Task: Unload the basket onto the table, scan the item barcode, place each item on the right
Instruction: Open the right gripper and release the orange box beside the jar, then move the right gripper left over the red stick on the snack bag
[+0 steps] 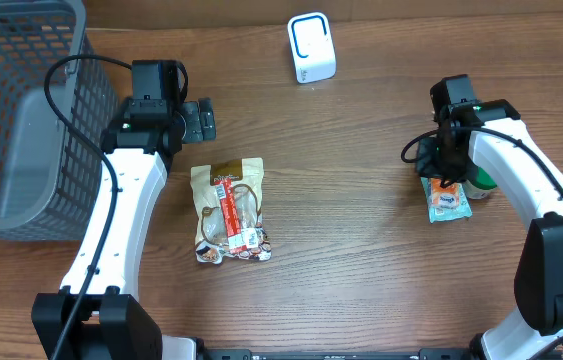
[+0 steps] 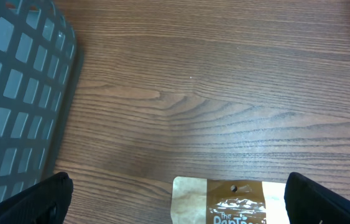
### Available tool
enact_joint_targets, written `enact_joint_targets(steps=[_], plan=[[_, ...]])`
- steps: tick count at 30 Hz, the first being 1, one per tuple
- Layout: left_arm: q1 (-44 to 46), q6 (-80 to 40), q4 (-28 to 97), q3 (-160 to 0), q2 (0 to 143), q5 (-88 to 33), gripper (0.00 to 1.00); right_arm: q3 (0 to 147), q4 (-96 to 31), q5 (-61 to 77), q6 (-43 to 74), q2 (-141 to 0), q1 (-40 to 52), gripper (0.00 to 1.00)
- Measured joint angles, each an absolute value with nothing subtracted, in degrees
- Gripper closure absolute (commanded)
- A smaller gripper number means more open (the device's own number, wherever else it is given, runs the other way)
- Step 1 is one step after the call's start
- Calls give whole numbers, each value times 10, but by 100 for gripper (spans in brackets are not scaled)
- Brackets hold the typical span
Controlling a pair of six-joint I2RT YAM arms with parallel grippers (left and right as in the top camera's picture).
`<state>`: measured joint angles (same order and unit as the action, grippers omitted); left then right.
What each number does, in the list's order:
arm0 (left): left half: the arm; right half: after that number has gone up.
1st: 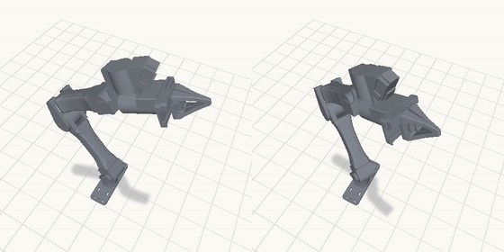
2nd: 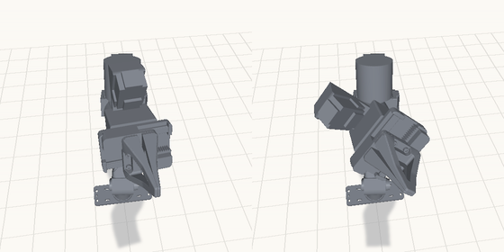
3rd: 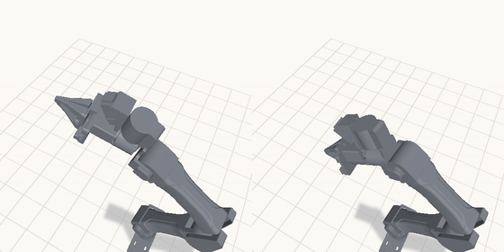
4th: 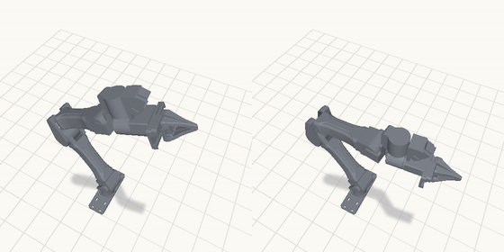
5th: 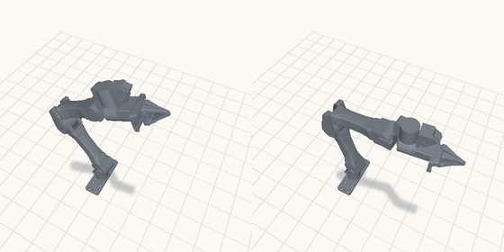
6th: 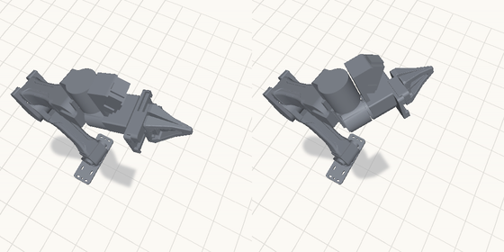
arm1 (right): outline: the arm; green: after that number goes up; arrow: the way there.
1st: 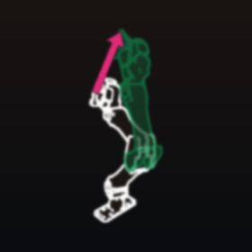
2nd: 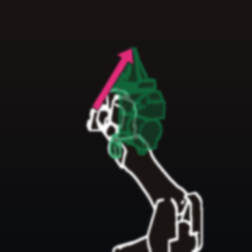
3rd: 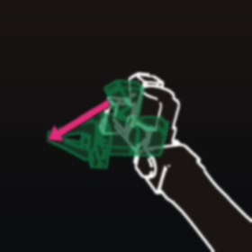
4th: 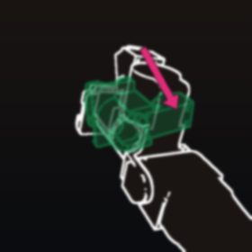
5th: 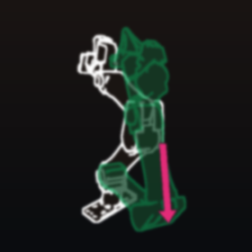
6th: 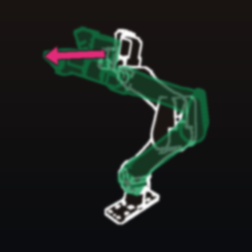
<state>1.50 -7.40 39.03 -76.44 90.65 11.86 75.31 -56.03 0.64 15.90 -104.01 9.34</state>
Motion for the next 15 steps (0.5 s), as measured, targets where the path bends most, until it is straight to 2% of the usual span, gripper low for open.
enact_joint_targets(steps=[8, 15], plan=[[15, -74, 390, -764, 907, 119, 0, 753, -512, 123, 208, -1040, 127, 64], [15, -74, 390, -764, 907, 119, 0, 753, -410, 145, 251, -1040, 270, 65]])
